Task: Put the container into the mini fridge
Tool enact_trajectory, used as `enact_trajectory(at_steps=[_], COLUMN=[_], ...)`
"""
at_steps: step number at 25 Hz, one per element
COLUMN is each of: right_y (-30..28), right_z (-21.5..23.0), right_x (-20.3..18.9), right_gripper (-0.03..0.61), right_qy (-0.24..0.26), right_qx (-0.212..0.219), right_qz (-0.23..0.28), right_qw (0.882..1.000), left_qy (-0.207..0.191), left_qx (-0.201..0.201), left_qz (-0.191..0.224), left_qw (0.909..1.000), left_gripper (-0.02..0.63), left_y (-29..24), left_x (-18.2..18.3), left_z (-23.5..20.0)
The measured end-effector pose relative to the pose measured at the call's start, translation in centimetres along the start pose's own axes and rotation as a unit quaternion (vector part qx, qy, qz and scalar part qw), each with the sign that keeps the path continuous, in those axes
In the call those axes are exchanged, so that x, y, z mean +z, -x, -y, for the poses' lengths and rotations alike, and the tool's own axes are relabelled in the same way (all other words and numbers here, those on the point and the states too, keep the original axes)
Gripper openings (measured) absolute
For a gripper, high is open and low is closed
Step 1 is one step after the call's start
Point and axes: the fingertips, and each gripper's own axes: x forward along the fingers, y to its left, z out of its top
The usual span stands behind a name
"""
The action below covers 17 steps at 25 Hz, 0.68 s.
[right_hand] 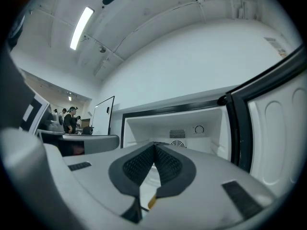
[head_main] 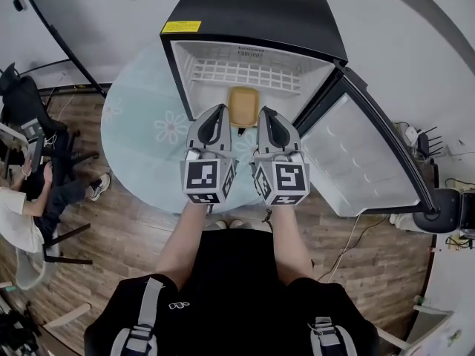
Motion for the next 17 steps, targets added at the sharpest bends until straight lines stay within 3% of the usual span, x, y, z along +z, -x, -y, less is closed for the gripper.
enact_trajectory(at_steps=[17], right_y=[-0.76], right_z=[0.21], right_x=[0.52], right_gripper=[0.003], right_qy=[0.014], right_qx=[0.008], right_qz=[0.0], right_qw=[1.0], left_qy=[0.008], left_qx=[-0.003], left_qz=[-0.002], left_qw=[1.0], left_gripper=[0.003], left_y=[-0.99], left_x=[-0.16], left_z=[0.03])
